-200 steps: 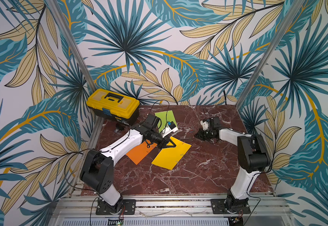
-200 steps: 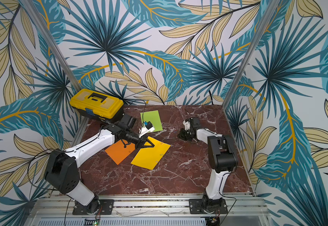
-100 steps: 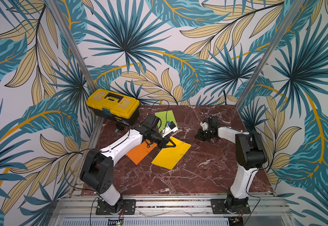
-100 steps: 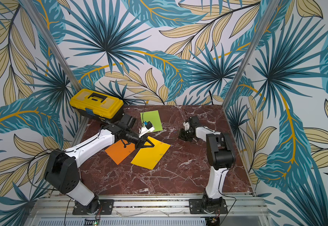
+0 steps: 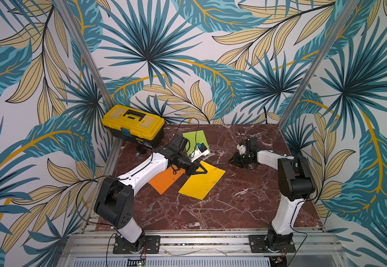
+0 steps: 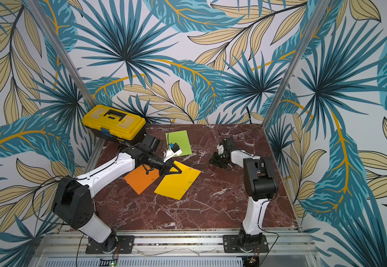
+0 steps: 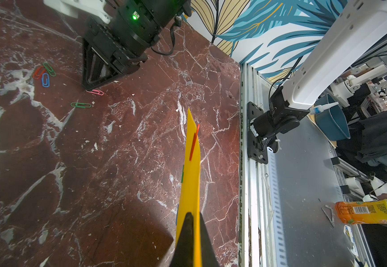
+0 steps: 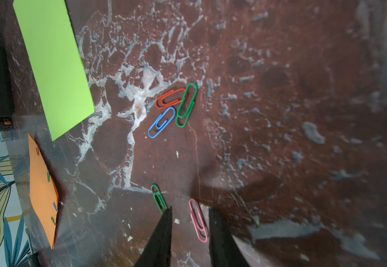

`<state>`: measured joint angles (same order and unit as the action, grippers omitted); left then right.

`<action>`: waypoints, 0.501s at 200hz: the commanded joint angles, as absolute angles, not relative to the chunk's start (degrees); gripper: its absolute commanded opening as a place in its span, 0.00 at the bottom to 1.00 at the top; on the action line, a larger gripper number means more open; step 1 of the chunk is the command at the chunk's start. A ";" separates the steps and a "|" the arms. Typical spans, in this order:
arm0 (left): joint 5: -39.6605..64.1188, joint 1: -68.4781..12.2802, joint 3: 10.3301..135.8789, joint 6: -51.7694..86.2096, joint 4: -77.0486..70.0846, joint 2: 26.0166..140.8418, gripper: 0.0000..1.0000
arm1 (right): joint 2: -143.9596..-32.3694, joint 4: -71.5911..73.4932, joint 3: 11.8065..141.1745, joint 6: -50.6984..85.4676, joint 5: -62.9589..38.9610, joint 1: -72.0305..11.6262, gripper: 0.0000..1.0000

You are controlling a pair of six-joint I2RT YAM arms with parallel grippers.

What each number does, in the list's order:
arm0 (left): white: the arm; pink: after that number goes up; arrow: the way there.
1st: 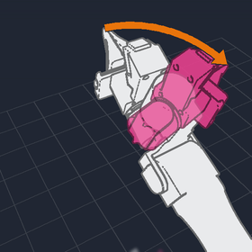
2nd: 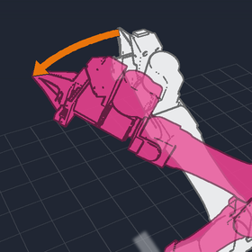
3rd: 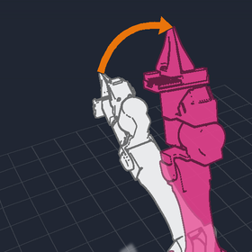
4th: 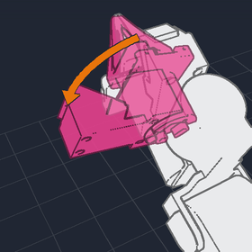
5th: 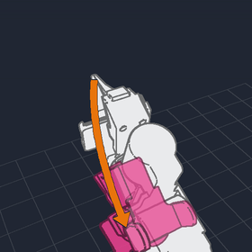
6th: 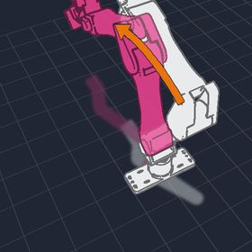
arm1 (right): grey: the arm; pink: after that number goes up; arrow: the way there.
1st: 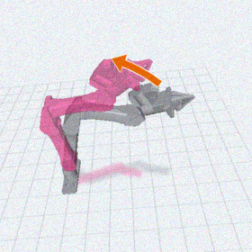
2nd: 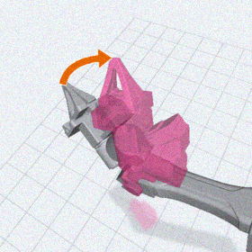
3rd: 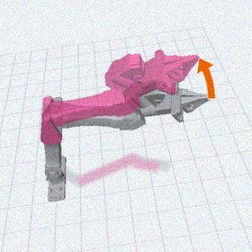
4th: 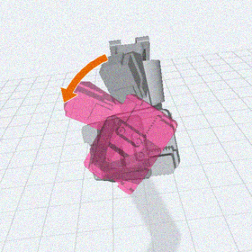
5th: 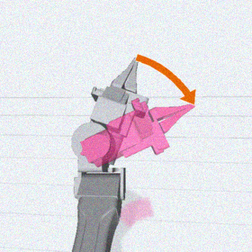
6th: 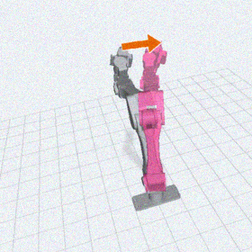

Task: Unclip the paperclips from the documents
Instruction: Place the paper clip at the center of the board.

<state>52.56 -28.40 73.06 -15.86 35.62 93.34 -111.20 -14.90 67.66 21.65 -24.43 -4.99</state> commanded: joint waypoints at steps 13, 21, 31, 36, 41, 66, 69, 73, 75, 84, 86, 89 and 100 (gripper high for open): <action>53.95 -27.88 75.01 -16.35 35.69 93.50 0.00 | -104.77 -13.03 63.17 21.49 -24.99 -4.90 0.30; 54.11 -27.73 74.82 -15.91 34.97 93.60 0.00 | -102.90 -11.44 61.96 21.11 -25.60 -4.92 0.30; 54.73 -27.39 74.43 -15.12 33.53 93.56 0.00 | -100.68 -10.02 60.54 20.11 -26.64 -4.92 0.31; 55.16 -27.21 74.21 -14.68 32.76 93.56 0.00 | -99.60 -9.71 59.90 19.58 -27.26 -4.92 0.31; 55.53 -26.95 74.02 -14.18 31.82 93.56 0.00 | -98.46 -9.44 59.34 19.00 -27.61 -4.92 0.31; 57.72 -25.74 72.56 -10.94 26.41 93.37 0.00 | -92.09 -6.36 55.57 15.63 -31.00 -5.01 0.33; 57.86 -25.63 72.34 -10.54 25.72 93.32 0.00 | -91.43 -5.77 55.02 15.30 -31.51 -5.01 0.33; 58.22 -25.51 72.08 -10.09 24.77 93.18 0.00 | -90.47 -5.02 54.37 14.81 -32.42 -5.01 0.34; 58.37 -25.41 71.96 -9.80 24.32 93.17 0.00 | -90.01 -4.55 54.00 14.64 -32.91 -5.01 0.34; 59.00 -24.99 71.45 -8.72 22.52 93.00 0.00 | -87.96 -2.45 52.33 14.02 -34.83 -5.01 0.36; 59.16 -24.86 71.37 -8.53 22.15 92.99 0.00 | -87.54 -1.89 51.95 13.94 -35.45 -5.01 0.36; 59.34 -24.82 71.26 -8.26 21.67 92.94 0.00 | -86.95 -0.91 51.31 13.81 -36.10 -5.01 0.37; 59.81 -24.47 71.37 -7.59 20.33 93.07 0.00 | -84.87 2.56 48.97 13.67 -38.73 -5.03 0.40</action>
